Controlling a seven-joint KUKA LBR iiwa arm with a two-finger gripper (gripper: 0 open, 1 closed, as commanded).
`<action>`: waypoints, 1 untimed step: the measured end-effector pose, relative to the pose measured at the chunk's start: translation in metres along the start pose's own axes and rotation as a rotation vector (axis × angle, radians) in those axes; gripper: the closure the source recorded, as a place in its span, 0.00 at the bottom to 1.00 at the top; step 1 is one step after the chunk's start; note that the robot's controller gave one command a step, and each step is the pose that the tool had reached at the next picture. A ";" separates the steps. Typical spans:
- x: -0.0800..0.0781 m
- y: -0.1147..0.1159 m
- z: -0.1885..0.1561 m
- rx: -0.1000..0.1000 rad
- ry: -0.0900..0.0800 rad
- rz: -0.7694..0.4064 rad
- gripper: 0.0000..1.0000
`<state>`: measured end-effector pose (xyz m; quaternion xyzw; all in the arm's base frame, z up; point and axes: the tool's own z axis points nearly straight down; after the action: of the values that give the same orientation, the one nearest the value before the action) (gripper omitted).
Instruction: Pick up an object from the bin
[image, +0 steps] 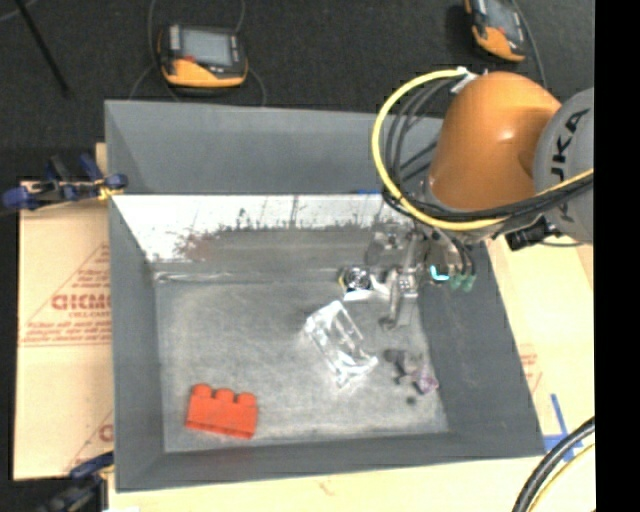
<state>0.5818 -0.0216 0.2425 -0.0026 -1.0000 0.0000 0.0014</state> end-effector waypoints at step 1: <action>-0.035 -0.004 0.134 -0.001 -0.001 0.159 0.00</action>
Offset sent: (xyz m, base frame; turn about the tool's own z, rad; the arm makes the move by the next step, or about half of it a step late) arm 0.0350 -0.0038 -0.1302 0.1593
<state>0.6166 -0.0263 0.1088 -0.0819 -0.9966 -0.0003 0.0010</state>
